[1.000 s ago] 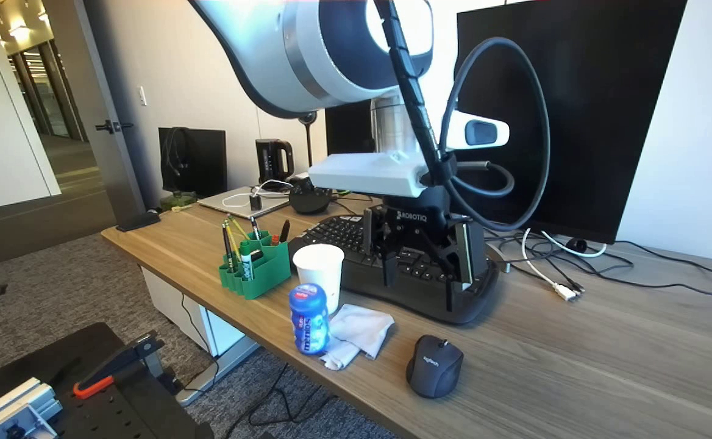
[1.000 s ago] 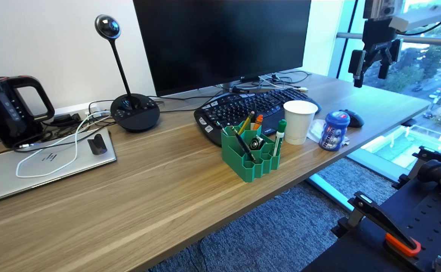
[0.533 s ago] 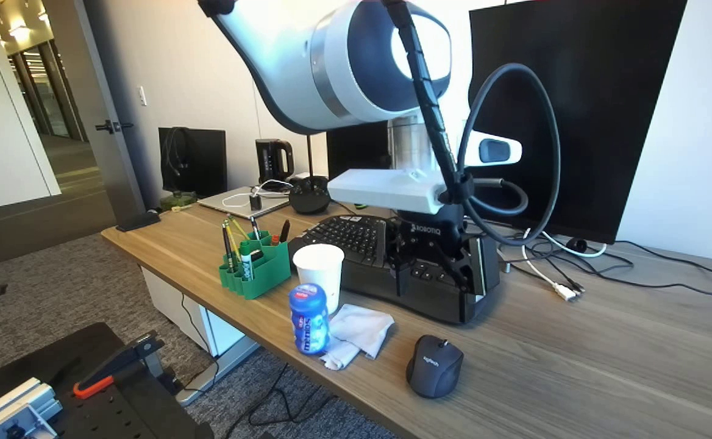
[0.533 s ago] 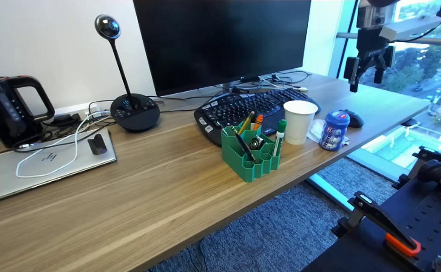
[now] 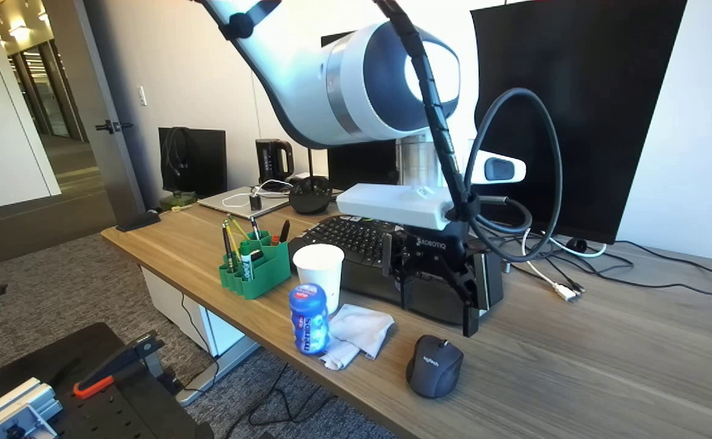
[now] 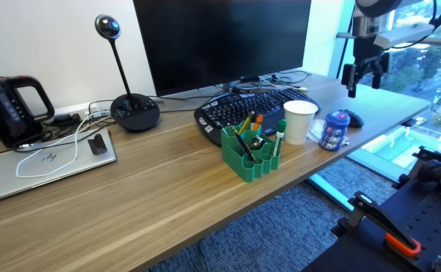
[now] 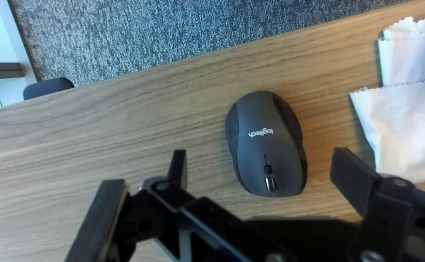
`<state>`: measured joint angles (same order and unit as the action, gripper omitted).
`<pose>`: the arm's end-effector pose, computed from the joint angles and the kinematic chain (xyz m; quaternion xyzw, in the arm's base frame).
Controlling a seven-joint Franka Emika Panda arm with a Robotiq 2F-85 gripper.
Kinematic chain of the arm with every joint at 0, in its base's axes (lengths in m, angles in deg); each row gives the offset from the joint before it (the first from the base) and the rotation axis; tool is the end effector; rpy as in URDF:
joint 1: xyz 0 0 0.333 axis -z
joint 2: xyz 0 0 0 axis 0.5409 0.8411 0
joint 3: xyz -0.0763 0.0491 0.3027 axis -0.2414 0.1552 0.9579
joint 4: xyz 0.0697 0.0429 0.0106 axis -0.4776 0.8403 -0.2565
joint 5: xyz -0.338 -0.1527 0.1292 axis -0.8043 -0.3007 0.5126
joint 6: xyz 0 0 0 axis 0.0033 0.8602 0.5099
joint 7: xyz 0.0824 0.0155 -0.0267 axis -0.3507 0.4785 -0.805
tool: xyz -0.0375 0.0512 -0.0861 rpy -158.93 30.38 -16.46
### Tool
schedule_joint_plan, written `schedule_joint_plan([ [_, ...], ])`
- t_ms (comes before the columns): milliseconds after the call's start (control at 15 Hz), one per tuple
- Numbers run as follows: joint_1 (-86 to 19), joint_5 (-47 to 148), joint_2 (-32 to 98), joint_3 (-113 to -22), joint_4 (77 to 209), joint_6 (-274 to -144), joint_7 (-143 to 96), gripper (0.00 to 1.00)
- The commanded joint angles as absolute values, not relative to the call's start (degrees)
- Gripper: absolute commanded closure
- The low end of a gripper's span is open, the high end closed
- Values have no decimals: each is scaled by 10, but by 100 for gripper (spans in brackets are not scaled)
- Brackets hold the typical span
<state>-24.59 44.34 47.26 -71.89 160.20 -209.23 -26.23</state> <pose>0.5927 -0.1765 0.2085 0.9907 -0.0883 -0.0570 0.0869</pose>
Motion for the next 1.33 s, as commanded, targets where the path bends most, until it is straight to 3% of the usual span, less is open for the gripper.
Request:
schedule_joint_plan([
  [0,-245,456,496,-720,1566,-2058,-258,0],
  [1267,-257,443,528,-727,1552,-2073,-242,0],
])
